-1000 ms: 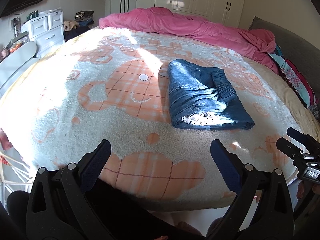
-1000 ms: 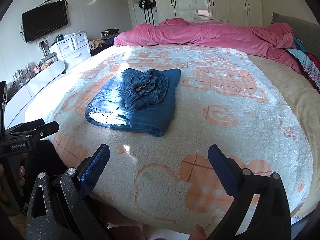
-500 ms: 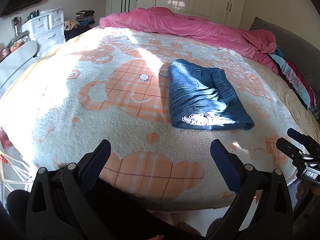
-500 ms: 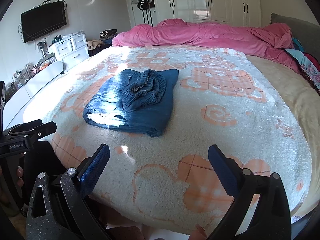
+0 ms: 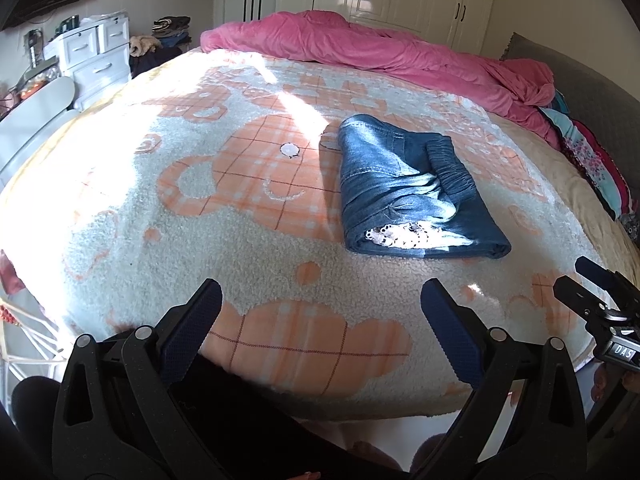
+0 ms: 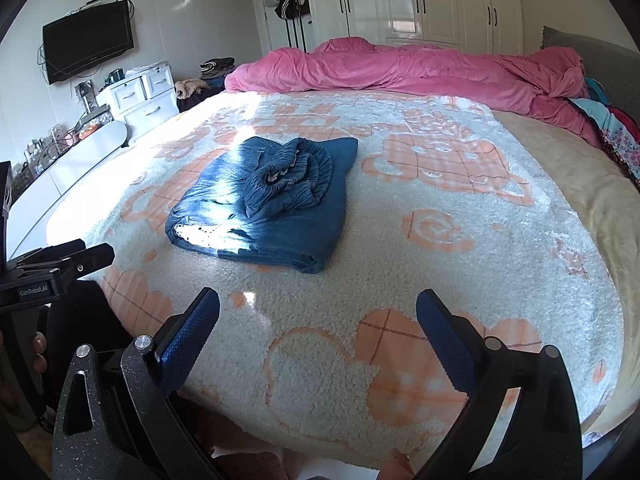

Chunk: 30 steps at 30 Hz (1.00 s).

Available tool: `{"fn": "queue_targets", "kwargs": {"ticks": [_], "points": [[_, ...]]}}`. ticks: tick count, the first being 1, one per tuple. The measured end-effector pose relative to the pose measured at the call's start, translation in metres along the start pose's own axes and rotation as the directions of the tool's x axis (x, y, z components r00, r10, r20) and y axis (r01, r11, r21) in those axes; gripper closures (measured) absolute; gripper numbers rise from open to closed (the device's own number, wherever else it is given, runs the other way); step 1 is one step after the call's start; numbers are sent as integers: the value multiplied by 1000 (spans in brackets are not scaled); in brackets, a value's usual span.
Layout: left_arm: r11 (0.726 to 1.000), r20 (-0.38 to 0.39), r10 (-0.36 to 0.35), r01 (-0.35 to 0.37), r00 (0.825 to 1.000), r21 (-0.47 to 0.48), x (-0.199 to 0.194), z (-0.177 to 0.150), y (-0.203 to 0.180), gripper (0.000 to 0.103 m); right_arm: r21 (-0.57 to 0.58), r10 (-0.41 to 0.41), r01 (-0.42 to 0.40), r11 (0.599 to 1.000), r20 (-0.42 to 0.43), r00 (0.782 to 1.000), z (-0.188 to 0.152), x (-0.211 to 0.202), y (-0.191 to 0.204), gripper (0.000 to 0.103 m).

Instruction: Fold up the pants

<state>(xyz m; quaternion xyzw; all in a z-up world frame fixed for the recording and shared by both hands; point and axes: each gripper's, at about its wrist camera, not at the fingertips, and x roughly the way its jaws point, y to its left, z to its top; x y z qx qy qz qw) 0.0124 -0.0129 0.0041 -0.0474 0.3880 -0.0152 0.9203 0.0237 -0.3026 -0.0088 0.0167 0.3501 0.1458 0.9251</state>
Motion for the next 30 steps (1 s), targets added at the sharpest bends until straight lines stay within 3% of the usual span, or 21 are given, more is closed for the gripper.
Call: {"fn": "queue_targets", "kwargs": {"ticks": [27,30], "points": [[1000,-35,-25,25,999,-2,6,1,5,10,-6,-22,22,1000,-21,1000,3,4,-1,5],[1000,-54,5,-5,999,-5,11,1,10,10,-11,-27,27,1000,-25,999,4,6,-1,5]]}}
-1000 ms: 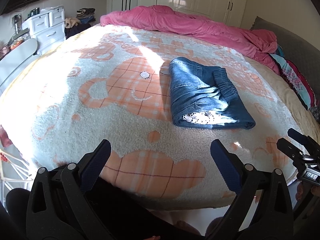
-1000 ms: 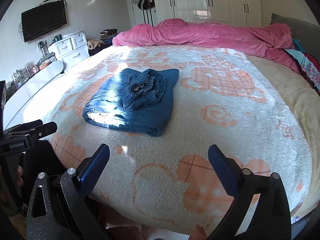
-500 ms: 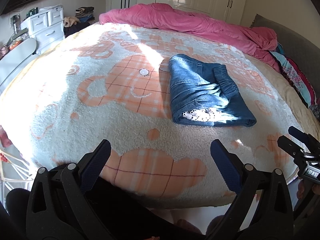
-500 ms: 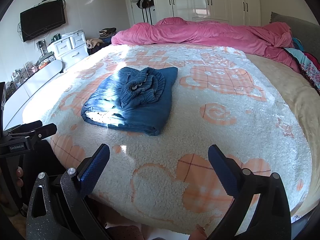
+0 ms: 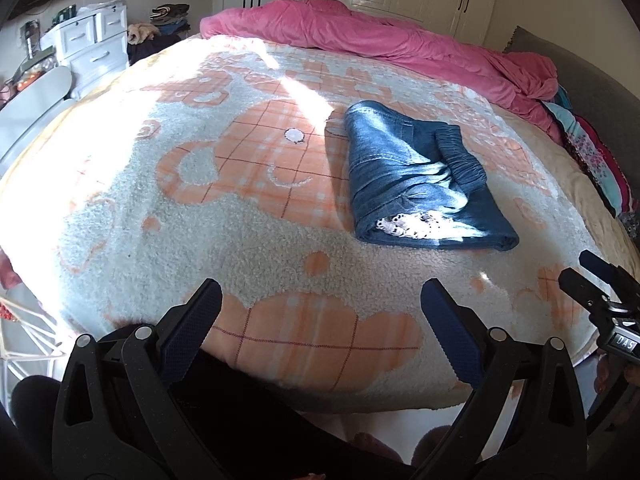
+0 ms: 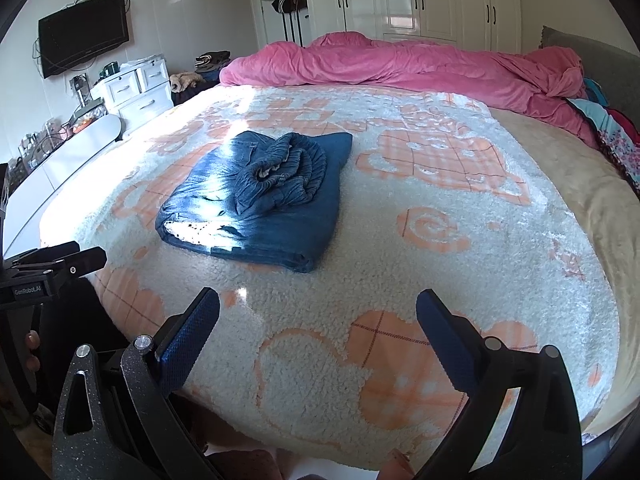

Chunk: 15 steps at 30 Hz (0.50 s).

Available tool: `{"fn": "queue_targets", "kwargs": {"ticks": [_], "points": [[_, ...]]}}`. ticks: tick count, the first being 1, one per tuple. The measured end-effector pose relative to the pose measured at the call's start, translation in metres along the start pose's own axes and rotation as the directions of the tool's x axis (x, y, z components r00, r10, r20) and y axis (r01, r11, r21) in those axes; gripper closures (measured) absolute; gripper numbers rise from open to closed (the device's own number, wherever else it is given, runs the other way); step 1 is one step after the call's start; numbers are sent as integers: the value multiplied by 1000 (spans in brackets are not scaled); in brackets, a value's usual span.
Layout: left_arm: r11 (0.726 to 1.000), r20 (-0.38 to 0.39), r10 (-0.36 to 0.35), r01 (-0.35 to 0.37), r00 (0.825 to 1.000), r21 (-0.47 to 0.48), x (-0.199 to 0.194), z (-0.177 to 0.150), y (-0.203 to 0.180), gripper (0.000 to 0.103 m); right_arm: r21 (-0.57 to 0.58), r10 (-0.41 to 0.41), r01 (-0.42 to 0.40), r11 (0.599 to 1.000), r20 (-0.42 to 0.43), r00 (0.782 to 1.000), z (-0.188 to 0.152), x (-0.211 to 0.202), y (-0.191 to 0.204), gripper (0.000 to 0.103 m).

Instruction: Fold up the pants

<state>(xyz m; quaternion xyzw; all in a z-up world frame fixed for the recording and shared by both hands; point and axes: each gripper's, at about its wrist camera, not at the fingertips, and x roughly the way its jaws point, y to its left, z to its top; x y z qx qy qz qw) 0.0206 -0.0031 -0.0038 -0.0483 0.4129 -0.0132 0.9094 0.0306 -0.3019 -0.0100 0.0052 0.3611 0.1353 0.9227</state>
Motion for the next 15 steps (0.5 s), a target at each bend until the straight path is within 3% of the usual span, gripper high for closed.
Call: {"fn": "queue_targets", "kwargs": {"ticks": [4,6,8,10,13,15], "points": [[998,-41,-12,10,999,-62,11,1,16,10,8,-10,10,1000,-10,1000,-2,5,-3,5],[996,-63,28,-33,998,-77,17,1,24,10,14,-19,19,1000,-17,1000,-2,9,-6,5],[990,-75,119,-124,990,-70,22,4,31,10,17,-36,37,999,-22,999,-3,12,-12,5],[981,-48,176,-179,983,-71,21,12,42,10,25,-65,66,998,-25,998,-1,16,-22,5],[979,-63,163,-169,985,-116,29,34,73,10,59,-120,122,991,-27,992,3,21,-46,5],[966,-96,196,-209,976,-151,46,54,102,10,97,-169,171,980,-33,985,10,27,-74,5]]}}
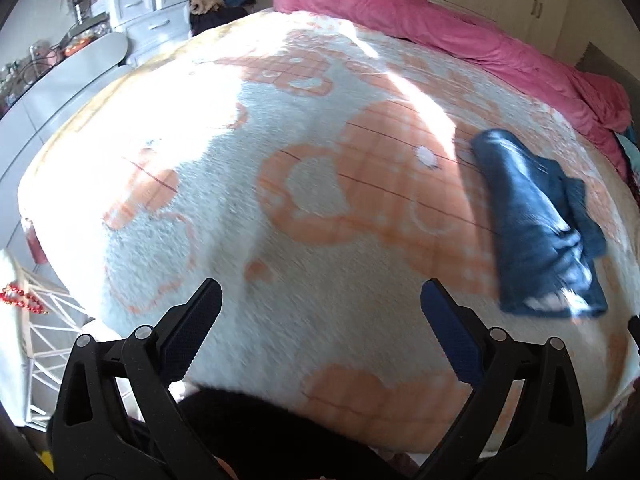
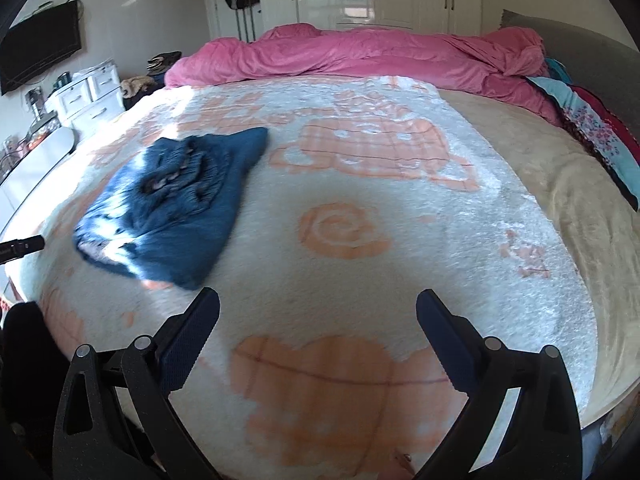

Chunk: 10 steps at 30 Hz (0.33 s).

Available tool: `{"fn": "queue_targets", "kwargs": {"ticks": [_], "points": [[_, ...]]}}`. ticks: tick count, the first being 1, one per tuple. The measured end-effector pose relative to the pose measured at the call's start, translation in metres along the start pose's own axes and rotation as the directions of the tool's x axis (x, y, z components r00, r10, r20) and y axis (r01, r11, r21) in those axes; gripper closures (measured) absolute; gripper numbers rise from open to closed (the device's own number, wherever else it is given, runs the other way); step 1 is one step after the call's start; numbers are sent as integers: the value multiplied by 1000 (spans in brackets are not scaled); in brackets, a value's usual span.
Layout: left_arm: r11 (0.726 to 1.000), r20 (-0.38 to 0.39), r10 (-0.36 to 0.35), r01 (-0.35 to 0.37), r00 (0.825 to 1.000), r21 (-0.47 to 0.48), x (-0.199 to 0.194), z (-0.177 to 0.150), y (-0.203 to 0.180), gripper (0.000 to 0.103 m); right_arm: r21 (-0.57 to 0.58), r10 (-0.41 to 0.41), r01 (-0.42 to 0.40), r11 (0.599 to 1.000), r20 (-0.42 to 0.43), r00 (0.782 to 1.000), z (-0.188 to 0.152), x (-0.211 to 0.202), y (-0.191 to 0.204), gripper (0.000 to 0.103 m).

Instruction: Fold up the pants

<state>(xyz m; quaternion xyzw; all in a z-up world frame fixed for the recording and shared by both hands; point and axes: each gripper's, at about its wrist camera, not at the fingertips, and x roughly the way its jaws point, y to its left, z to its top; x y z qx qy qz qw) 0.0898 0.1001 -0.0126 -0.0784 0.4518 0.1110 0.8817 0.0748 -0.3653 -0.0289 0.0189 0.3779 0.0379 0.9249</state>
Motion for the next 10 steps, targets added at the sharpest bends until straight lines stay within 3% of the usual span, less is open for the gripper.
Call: {"fn": "queue_targets", "kwargs": {"ticks": [4,8,9,10], "points": [[989,-30,144,-144,989,-19,46,63,46,10,95,-138,139,986,-14,990,29,25,-67,5],[977,-85,186,-194,979,-95,93,121,86,10,187,-287,293,937,-61,956,68,64,-149,5],[969,-121,219,-231,968,-93,110,131,94,9,194,-325,335,922,-80,942,74,75,-166,5],[954,-174,277,-292,945,-69,132,135,99,8,216,-349,365,906,-108,931,80,89,-186,5]]}}
